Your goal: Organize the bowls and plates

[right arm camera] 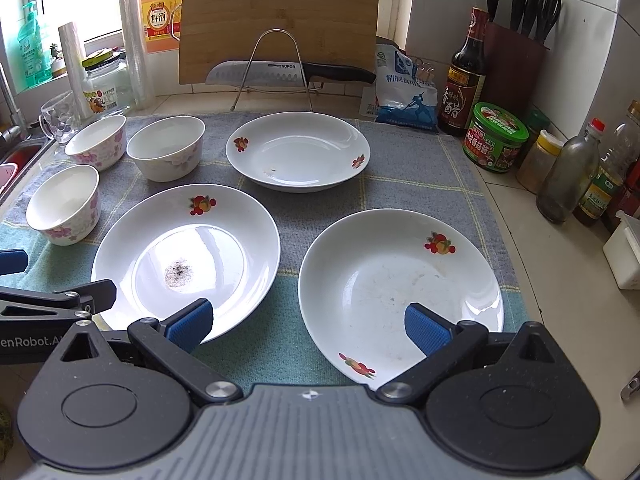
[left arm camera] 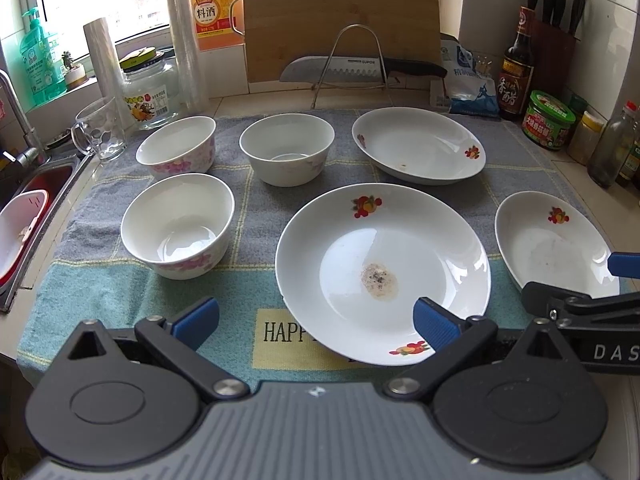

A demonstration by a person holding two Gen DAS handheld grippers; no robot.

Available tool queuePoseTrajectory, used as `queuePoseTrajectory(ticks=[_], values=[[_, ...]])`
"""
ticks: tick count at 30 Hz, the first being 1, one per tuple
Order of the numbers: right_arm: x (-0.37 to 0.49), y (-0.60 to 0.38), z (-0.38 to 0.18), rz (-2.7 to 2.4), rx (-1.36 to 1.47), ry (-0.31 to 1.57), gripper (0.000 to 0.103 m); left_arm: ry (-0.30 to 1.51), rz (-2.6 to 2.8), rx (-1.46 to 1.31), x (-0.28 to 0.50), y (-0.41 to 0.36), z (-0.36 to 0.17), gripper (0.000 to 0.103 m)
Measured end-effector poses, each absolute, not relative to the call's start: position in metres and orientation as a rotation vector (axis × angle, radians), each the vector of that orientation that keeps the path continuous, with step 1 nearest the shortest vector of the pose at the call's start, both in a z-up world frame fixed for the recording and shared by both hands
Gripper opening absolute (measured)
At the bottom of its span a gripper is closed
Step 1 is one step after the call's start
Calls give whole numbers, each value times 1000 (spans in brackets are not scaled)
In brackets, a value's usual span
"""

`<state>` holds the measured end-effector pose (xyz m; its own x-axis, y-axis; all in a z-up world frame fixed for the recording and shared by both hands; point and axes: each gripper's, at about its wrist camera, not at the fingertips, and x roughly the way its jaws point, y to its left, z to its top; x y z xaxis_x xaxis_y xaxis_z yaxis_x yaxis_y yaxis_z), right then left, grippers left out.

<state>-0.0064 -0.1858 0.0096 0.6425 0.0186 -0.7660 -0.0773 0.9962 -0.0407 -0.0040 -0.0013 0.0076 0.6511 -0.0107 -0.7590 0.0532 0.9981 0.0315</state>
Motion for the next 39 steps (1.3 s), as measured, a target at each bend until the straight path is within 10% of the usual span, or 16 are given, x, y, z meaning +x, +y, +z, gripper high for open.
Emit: queuePoseTrajectory(ticks=[39], values=[[-3, -186, 11, 55, -73, 874, 103, 862, -41, 56, 0, -1, 6, 102]])
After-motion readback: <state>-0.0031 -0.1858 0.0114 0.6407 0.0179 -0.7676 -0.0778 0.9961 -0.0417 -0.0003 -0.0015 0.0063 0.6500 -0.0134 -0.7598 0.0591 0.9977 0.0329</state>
